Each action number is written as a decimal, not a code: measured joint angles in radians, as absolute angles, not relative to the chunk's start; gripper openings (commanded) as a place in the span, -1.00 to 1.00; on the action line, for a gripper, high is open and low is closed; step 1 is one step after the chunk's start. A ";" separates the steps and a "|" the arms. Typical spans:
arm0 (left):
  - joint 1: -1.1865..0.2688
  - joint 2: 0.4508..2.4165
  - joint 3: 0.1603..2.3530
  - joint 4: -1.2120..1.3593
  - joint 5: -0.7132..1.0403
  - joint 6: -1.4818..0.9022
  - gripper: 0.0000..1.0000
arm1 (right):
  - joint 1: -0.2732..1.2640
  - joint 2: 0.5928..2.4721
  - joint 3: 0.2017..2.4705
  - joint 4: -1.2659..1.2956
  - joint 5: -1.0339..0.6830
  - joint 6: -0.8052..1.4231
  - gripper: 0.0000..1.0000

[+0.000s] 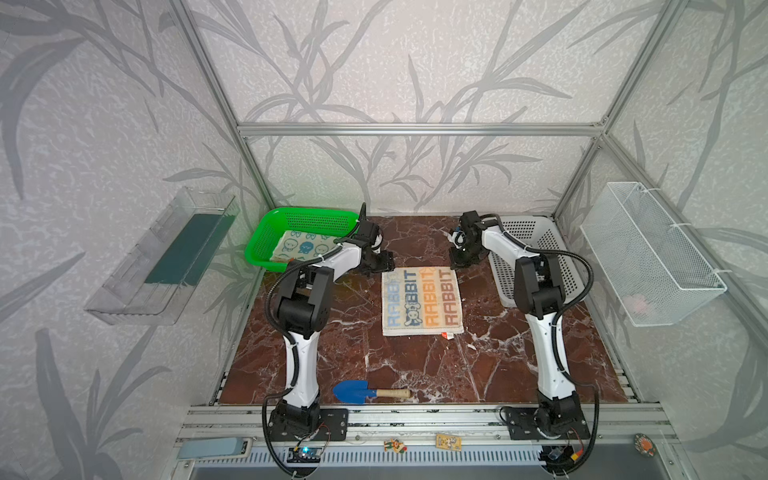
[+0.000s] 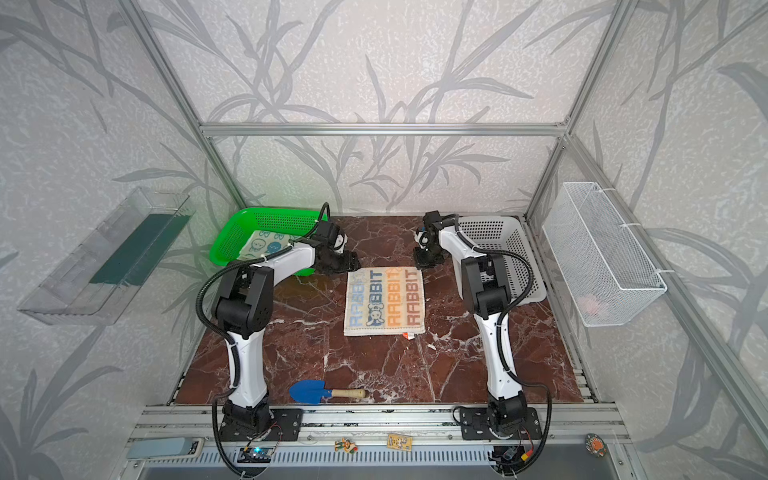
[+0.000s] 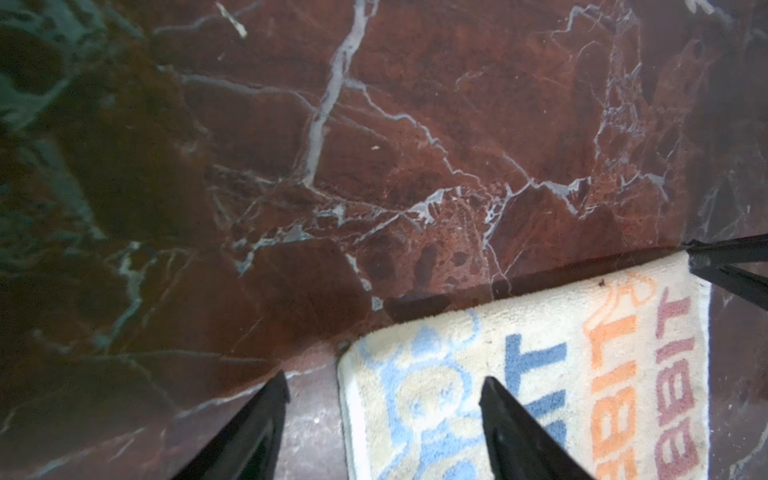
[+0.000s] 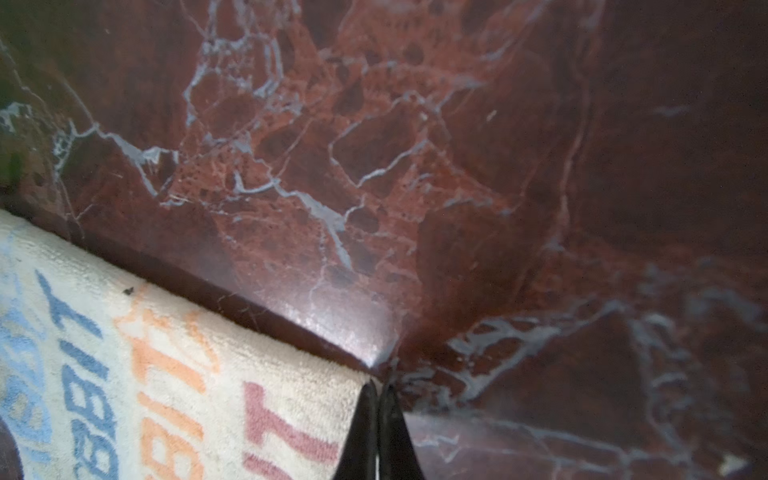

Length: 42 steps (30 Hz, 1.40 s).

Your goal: Fold and stack the towels

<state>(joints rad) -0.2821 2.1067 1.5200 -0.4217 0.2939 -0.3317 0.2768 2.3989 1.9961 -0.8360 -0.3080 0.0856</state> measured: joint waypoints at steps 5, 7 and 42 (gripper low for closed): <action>-0.282 2.136 1.549 -0.459 0.295 -0.316 0.09 | 0.277 2.399 1.996 -0.836 -0.310 0.086 -1.00; -0.282 2.142 1.555 -0.462 0.291 -0.305 0.06 | 0.277 2.399 1.996 -0.836 -0.313 0.086 -1.00; -0.278 2.200 1.633 -0.509 0.267 -0.234 -1.00 | 0.273 2.391 1.980 -0.831 -0.324 0.098 -1.00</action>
